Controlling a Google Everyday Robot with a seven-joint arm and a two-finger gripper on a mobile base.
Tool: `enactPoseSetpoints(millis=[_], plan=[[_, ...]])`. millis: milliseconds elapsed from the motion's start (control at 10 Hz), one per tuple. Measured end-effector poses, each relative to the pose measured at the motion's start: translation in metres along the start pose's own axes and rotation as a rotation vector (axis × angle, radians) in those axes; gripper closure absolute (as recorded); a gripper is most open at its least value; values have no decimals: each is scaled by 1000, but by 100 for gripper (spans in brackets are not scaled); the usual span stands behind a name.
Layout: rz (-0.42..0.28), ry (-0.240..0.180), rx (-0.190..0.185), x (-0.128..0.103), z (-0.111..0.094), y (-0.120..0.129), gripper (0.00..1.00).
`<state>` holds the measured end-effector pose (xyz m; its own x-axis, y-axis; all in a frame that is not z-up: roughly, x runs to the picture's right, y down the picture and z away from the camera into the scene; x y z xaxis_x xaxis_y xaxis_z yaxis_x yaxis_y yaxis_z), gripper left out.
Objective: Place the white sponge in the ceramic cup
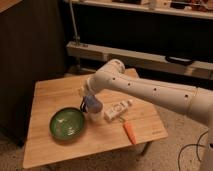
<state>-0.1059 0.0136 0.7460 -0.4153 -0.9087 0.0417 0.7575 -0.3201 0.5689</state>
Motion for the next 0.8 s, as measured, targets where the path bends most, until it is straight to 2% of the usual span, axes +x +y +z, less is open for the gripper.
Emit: enactPoseSetpoints(millis=[200, 400, 500, 700, 800], plan=[[-10, -5, -4, -7, -1, 4, 65], [-18, -5, -11, -11, -4, 8, 47], [-22, -5, -15, -14, -5, 11, 33], [-29, -8, -17, -15, -6, 12, 21], [-32, -11, -18, -17, -6, 12, 20]])
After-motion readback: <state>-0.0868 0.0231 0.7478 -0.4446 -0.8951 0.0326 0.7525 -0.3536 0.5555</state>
